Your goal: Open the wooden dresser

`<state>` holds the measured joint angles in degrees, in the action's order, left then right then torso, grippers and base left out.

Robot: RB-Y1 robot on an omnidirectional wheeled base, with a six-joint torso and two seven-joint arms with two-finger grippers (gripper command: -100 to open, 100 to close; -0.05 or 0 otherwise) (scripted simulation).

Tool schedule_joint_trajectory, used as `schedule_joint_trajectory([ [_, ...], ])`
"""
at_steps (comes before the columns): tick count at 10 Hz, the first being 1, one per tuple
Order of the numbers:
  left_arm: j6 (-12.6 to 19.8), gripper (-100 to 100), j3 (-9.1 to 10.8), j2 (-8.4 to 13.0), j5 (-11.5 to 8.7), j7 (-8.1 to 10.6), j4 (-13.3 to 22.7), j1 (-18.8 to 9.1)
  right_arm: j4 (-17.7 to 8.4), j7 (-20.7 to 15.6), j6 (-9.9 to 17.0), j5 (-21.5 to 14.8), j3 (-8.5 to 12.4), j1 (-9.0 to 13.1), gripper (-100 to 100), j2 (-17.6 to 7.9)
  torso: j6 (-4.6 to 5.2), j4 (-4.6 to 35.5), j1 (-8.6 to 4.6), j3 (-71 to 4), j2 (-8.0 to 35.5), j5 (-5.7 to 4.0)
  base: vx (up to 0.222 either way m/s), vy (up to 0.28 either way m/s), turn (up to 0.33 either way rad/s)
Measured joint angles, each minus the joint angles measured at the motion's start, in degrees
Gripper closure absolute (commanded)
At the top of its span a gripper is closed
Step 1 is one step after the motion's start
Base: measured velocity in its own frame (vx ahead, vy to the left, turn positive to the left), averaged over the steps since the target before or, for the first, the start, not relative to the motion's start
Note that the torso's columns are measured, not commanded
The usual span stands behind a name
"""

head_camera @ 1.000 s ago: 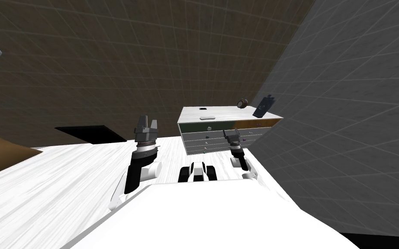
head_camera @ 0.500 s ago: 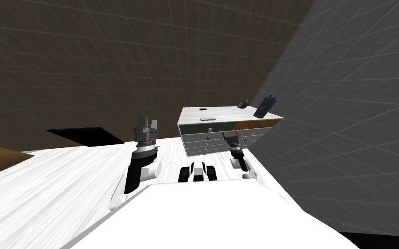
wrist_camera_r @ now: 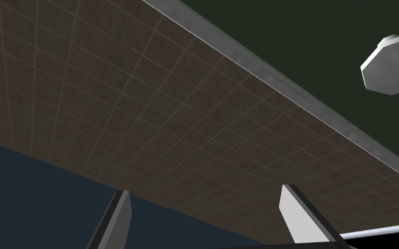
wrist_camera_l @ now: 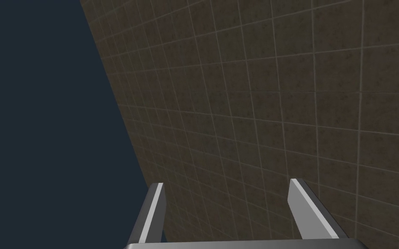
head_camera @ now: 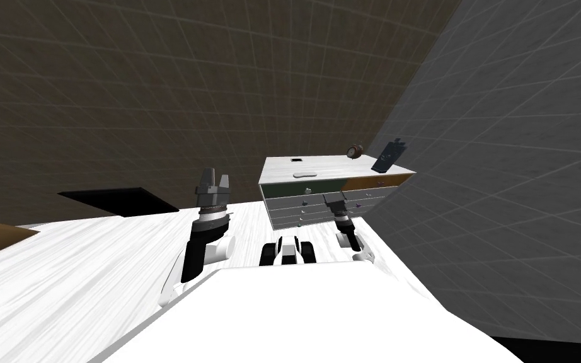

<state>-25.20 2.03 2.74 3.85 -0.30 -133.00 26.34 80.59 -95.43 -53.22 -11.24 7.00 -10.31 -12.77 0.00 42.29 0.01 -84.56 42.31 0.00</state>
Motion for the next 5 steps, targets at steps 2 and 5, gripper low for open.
schedule_joint_trajectory([
  [2,0.0,0,0.0,0.0,0.0,0.0,0.0,0.0,-2.04,-3.28,-1.08,-1.0,0.33,0.14,-100,-0.07,-0.01,-0.02,-0.03,-0.05,-0.08,-0.01,0.052,0.021,-0.009],
  [5,0.0,0,0.0,0.0,0.0,0.0,0.0,0.0,-4.04,-7.65,-2.22,-1.96,0.71,0.14,-100,-0.17,0.0,-0.01,0.0,-0.01,-0.02,0.0,0.057,0.025,-0.02],
])
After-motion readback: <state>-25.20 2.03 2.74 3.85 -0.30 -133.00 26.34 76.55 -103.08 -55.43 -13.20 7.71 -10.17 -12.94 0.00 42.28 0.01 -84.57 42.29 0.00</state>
